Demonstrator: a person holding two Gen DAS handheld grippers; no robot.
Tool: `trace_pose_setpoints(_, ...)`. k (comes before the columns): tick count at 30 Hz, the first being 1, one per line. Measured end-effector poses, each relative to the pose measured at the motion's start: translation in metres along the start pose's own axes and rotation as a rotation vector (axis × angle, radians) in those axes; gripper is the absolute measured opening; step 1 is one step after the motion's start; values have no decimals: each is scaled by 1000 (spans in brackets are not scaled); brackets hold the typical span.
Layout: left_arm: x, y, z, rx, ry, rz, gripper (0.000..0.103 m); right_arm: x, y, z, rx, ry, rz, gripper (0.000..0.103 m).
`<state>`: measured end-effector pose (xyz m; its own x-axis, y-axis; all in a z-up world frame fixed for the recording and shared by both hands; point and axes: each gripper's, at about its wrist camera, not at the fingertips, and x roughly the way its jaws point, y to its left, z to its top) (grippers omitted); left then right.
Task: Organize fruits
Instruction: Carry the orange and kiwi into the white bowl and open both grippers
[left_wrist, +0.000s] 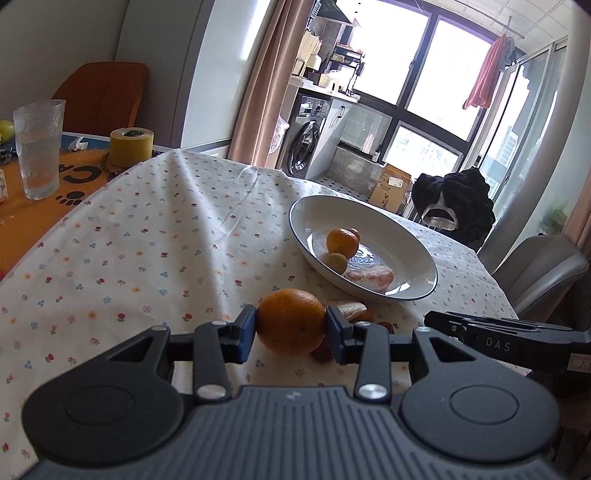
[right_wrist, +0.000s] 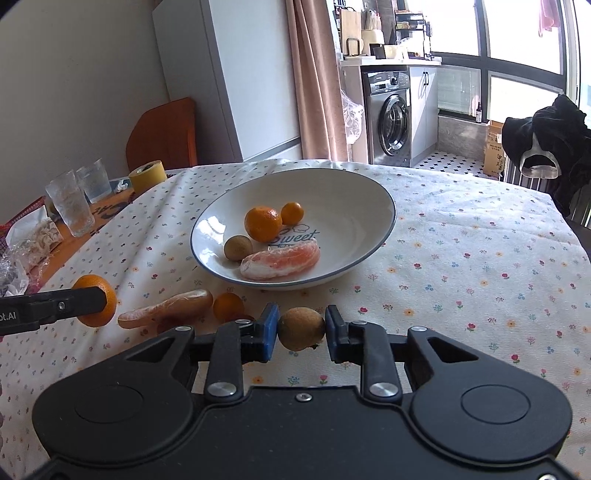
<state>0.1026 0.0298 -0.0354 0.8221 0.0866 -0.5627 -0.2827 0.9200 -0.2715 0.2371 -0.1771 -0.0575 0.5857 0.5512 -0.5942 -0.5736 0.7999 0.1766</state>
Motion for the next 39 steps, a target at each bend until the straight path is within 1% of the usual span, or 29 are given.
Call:
trace_pose_setpoints(8,11,-8,15,17,-8,-6,39,-1,-2,19,-4,-39,11,25)
trace_pose_setpoints(21,37,-28,40,60,2,-8,39,17,-17,43,19,-64,41,25)
trace_pose_setpoints(26,53,-37,50,88,14,-3,39,26,-30,45,52,-84,87,26)
trace_pose_setpoints(28,58,-41,52,97,17,-1,39,29,-32,44,63,-85,120,28)
trace_pose_setpoints(29,62,-44,53,102,20,-2,39,30,-35,43,76,-84,133,31)
trace_pose_setpoints(31,67,-48,54,107,25,-3,39,30,-39,42,88,-77,139,31)
trace_pose_setpoints(35,78,-59,57,129,33,-6,39,25,-45,42,101,-93,146,31)
trace_pose_setpoints(39,85,-66,62,131,36,1,39,19,-58,42,133,-107,150,31)
